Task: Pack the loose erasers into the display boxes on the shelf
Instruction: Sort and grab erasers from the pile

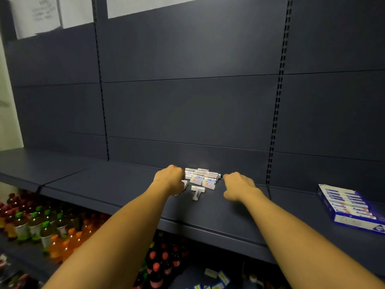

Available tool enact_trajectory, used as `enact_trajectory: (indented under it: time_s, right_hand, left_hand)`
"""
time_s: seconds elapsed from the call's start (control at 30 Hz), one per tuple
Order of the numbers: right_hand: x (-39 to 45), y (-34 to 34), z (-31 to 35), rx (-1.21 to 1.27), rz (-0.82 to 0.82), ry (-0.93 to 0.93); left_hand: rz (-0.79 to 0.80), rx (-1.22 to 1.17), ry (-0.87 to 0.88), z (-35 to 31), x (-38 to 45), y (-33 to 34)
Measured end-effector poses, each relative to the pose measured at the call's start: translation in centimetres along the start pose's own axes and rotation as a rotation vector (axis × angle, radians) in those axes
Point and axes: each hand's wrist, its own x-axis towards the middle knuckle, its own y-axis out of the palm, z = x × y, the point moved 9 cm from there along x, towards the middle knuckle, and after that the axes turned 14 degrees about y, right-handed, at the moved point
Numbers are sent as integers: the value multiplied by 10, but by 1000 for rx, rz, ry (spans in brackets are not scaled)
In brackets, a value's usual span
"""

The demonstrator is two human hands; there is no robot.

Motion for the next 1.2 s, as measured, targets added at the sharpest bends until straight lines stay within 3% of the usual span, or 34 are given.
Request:
enact_trajectory:
  time_s: [0.77,1.2]
  right_hand:
    - [143,37,27,173,41,-18]
    - [165,31,14,213,43,64]
  left_hand:
    - [22,-93,114,45,135,64]
    - [55,-104,320,34,190,92]
